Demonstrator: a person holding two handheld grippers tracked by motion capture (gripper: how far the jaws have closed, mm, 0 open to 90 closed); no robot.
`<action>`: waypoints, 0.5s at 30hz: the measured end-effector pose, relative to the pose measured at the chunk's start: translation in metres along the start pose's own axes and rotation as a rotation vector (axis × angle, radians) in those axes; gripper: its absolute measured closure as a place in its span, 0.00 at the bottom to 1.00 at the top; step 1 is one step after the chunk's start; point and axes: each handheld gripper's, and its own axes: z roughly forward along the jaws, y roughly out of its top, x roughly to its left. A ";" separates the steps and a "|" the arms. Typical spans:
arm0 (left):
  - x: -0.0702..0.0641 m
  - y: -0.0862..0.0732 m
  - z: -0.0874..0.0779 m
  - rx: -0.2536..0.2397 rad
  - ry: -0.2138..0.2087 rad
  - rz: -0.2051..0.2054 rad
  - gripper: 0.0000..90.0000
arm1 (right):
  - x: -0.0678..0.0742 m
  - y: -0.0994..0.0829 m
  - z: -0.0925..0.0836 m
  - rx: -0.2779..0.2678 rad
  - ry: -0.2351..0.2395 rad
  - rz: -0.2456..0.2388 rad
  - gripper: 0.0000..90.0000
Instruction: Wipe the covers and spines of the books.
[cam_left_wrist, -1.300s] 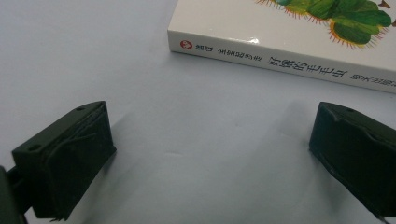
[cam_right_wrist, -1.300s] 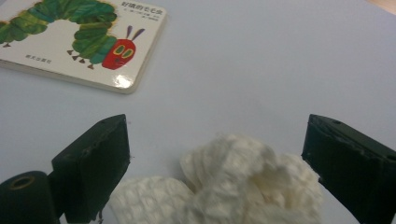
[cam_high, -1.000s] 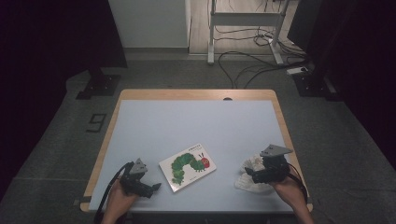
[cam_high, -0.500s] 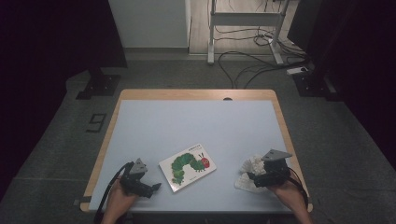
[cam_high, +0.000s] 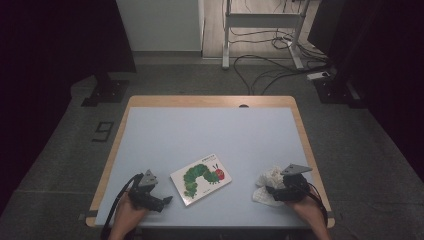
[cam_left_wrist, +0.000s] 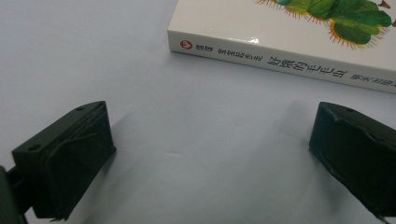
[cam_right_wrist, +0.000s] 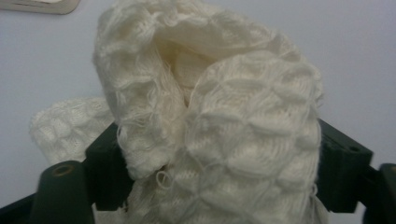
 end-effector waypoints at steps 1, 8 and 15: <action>0.000 0.000 0.000 0.000 0.000 0.000 0.00 | 0.000 0.000 0.000 0.000 0.007 0.001 0.29; 0.000 0.000 0.000 0.000 0.000 0.000 0.00 | 0.002 -0.001 -0.005 0.004 0.065 0.010 0.62; 0.000 0.000 0.000 0.000 0.000 0.000 0.00 | 0.006 0.004 -0.011 -0.004 0.044 -0.022 0.68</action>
